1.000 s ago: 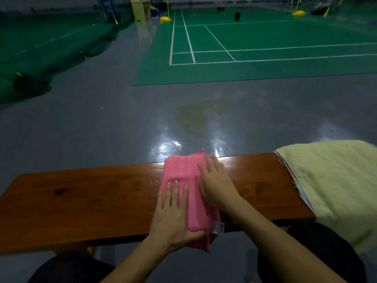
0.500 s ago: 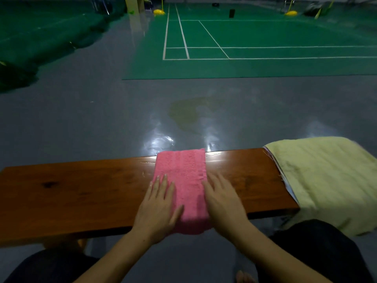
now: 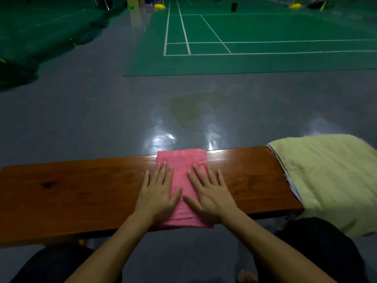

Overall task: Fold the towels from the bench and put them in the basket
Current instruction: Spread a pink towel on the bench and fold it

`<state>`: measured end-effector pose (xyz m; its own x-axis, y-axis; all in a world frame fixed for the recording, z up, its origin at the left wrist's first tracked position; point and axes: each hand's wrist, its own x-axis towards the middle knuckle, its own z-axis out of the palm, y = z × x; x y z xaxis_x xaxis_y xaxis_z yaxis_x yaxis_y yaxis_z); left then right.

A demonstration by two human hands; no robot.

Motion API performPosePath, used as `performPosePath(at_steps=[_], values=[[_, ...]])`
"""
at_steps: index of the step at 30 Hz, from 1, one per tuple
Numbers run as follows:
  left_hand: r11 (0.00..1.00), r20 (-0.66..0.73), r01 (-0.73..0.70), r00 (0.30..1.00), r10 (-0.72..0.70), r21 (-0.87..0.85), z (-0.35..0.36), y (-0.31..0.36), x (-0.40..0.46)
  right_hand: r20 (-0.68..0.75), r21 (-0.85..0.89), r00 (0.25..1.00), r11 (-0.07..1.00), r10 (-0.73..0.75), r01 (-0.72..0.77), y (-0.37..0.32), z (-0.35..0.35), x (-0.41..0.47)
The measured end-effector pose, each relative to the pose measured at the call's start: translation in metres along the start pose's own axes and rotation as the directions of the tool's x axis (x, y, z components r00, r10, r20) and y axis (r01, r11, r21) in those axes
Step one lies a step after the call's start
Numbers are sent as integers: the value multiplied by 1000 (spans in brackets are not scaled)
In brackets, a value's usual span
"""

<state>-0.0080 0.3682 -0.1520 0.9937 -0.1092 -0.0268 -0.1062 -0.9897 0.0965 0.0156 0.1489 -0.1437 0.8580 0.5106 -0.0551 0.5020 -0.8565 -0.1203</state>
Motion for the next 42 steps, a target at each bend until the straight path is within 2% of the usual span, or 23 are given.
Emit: performPosePath(at_steps=[6,9,11,14,17,21,25,31,42], values=[[959,-9,-240,970,244,147,-12,-21,-41,21,-20,994,994,104,-103,33,-18,-22],[947,-60,-317,945,320,57,-26,-34,-63,-60,29,998,999,17,-15,36,-36,-47],[938,-91,-347,934,346,6,-34,-41,-74,-66,151,998,988,-16,26,31,-44,-66],[939,-86,-345,935,343,-6,-34,-45,-84,-24,249,998,967,-57,61,24,-45,-91],[945,-109,-328,938,328,12,-30,-43,-85,2,176,997,982,-74,73,19,-33,-95],[948,-122,-319,941,315,-10,-33,-40,-75,-76,70,996,996,-53,58,23,-21,-74],[945,-132,-310,946,296,-103,-40,-40,-67,-41,-5,994,995,-104,104,26,-22,-55],[931,-123,-319,946,300,-177,-47,-35,-63,-90,-30,988,992,-129,126,26,-25,-39],[872,-98,-189,982,162,-451,-55,-32,-53,-122,-87,987,992,-105,95,11,-25,-30]])
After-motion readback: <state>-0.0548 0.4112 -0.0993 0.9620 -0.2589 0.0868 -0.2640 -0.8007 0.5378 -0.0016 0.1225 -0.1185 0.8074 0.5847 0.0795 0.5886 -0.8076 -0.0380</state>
